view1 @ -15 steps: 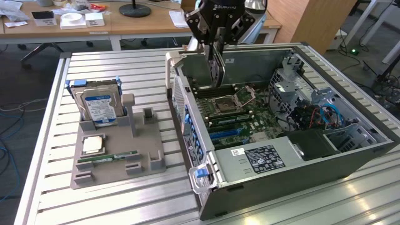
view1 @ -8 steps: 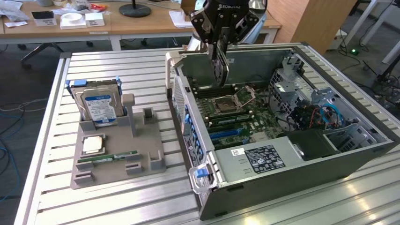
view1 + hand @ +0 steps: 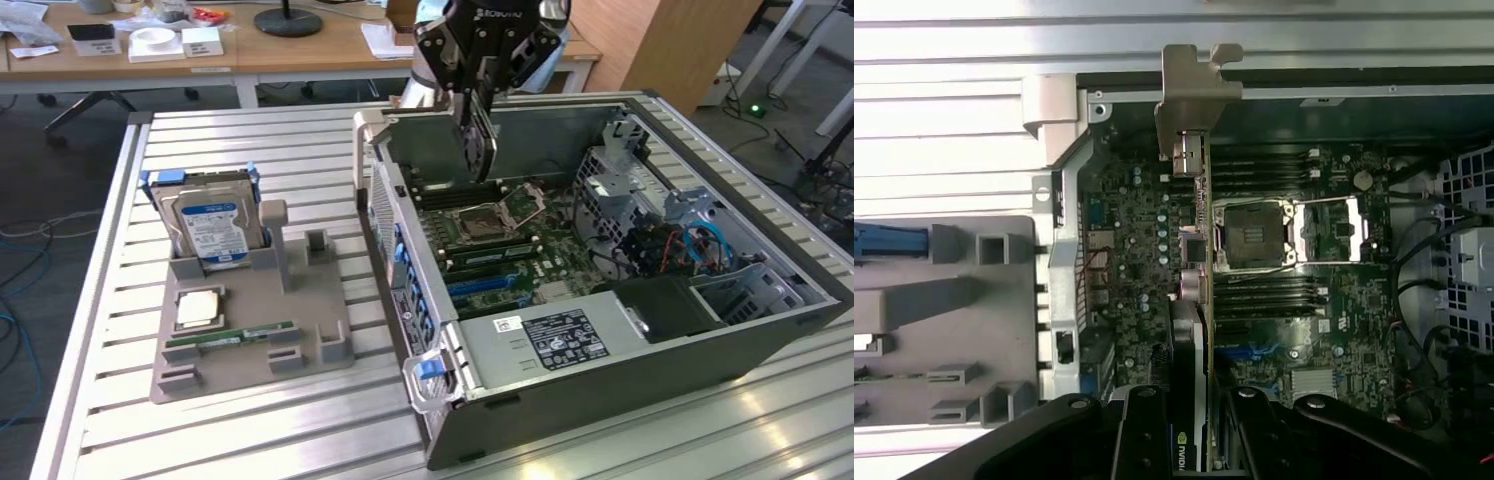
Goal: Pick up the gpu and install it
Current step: 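Pick up the gpu and move the gpu toward the slot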
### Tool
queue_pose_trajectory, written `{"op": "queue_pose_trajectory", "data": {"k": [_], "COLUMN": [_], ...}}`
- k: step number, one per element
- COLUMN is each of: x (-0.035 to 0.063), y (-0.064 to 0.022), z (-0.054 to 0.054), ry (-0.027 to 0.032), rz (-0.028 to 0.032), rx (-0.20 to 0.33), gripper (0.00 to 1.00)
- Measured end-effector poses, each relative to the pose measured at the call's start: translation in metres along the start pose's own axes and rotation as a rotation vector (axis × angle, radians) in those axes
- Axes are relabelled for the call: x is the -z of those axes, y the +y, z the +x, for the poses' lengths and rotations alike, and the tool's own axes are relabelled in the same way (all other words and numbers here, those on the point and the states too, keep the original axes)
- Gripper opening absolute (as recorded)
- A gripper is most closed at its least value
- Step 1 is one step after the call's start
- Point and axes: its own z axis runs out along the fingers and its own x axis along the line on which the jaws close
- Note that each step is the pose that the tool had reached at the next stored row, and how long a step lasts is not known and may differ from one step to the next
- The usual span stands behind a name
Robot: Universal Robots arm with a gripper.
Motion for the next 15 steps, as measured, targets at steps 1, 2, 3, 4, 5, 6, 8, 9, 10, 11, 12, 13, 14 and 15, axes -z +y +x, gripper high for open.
{"op": "queue_pose_trajectory", "data": {"k": [1, 2, 3, 4, 5, 6, 8, 9, 10, 11, 12, 13, 14, 15], "x": [0.0, -0.0001, -0.0001, -0.0002, -0.0003, -0.0003, -0.0004, -0.0005, -0.0005, -0.0006, -0.0006, -0.0006, -0.0007, -0.0007], "y": [0.0003, 0.0005, 0.0008, 0.001, 0.0013, 0.0015, 0.002, 0.0023, 0.0025, 0.0028, 0.003, 0.0033, 0.0035, 0.0037], "z": [-0.001, -0.002, -0.003, -0.004, -0.005, -0.006, -0.009, -0.01, -0.011, -0.012, -0.013, -0.013, -0.014, -0.015], "ry": [0.0, 0.0, 0.0, 0.0, 0.0001, 0.0001, 0.0001, 0.0001, 0.0, 0.0001, 0.0001, 0.0001, 0.0, 0.0001], "rz": [-0.0001, -0.0003, -0.0004, -0.0005, -0.0006, -0.0007, -0.001, -0.0011, -0.0012, -0.0014, -0.0014, -0.0015, -0.0016, -0.0016], "rx": [0.0, 0.0, 0.0, 0.0, 0.0, 0.0, 0.0, 0.0, 0.0, 0.0, 0.0, 0.0, 0.0, 0.0], "gripper": [0.27, 0.27, 0.27, 0.27, 0.27, 0.27, 0.27, 0.27, 0.27, 0.27, 0.27, 0.27, 0.27, 0.27]}}
